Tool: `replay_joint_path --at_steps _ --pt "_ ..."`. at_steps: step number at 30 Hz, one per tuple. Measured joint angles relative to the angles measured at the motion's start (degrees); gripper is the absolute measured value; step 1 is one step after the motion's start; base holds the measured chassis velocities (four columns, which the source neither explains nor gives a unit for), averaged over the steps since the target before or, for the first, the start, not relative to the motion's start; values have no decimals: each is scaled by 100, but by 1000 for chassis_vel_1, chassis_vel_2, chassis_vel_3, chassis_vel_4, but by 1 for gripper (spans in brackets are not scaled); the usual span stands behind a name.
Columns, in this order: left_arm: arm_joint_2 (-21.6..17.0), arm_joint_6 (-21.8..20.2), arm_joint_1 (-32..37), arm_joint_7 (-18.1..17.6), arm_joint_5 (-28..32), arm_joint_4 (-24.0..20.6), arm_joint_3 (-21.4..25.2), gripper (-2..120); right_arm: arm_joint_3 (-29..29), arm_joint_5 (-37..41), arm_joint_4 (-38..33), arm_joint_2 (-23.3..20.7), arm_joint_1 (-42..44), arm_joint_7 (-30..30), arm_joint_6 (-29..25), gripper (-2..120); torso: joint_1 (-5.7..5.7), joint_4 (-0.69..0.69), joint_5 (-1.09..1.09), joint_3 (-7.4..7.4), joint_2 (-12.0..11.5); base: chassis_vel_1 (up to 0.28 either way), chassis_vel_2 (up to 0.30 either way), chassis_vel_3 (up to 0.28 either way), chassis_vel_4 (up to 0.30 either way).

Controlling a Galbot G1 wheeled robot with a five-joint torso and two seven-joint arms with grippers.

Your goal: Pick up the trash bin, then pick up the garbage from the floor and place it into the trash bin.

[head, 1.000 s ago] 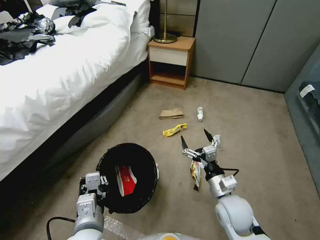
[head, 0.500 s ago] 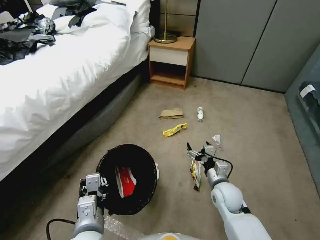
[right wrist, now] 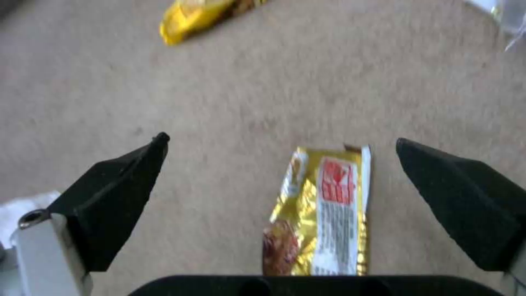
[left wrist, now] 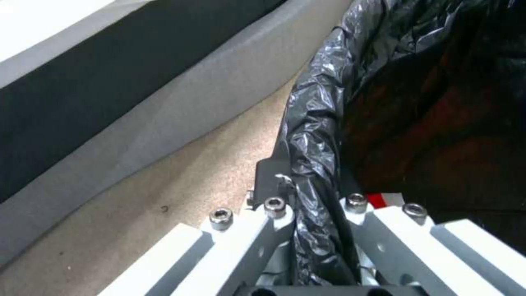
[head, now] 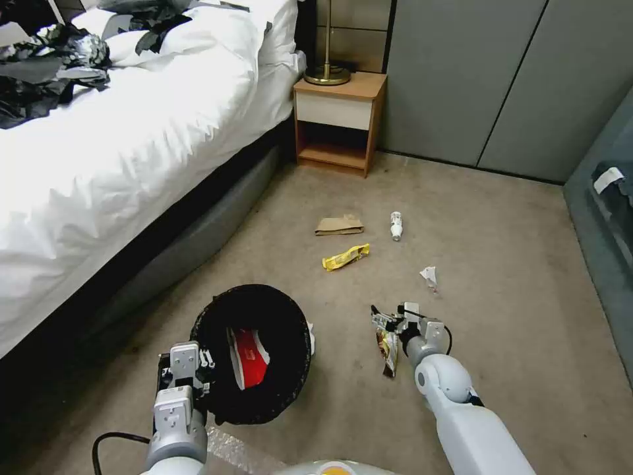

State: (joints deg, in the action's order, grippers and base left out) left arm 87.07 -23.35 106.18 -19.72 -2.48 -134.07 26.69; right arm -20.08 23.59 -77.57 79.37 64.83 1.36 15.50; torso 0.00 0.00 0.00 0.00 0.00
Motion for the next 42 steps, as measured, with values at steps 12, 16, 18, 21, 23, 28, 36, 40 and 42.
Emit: replay_joint_path --at_steps 12,16,18,21,23,28,36,40,42 --pt "-10 35 15 -3 -1 47 -28 1 19 -556 1142 83 -385 -156 -171 100 0 0 0 0 0 0 0 0 0" --pt "-11 37 25 -5 0 43 -30 1 -6 -752 1420 129 -435 -201 -252 93 0 0 0 0 0 0 0 0 0" --pt "-15 39 22 -7 2 42 -26 1 -19 -869 1556 155 -430 -233 -321 87 0 0 0 0 0 0 0 0 0" --pt "-13 39 13 -8 3 42 -29 1 -33 -987 1683 180 -396 -278 -420 74 0 -1 -1 0 0 0 0 0 0" --pt "-9 40 9 -9 3 43 -33 1 -44 -1031 1716 187 -383 -289 -455 70 0 -2 -5 -1 1 0 0 0 0" --pt "-2 41 1 -11 -1 49 -56 1 -71 -1179 1811 241 -334 -295 -559 50 -1 -5 -10 -2 2 0 0 0 0" --pt "-8 48 -6 -13 3 48 -53 1 -77 -1303 1798 321 -265 -294 -637 25 -1 0 -1 -2 2 0 0 0 0" --pt "-8 52 -12 -14 3 48 -57 1 -36 -1303 1626 311 -175 -299 -662 16 0 4 9 0 1 0 0 0 0" --pt "-6 54 -29 -14 3 49 -61 1 36 -1299 1387 288 -70 -307 -660 8 0 6 13 1 1 0 0 0 0"
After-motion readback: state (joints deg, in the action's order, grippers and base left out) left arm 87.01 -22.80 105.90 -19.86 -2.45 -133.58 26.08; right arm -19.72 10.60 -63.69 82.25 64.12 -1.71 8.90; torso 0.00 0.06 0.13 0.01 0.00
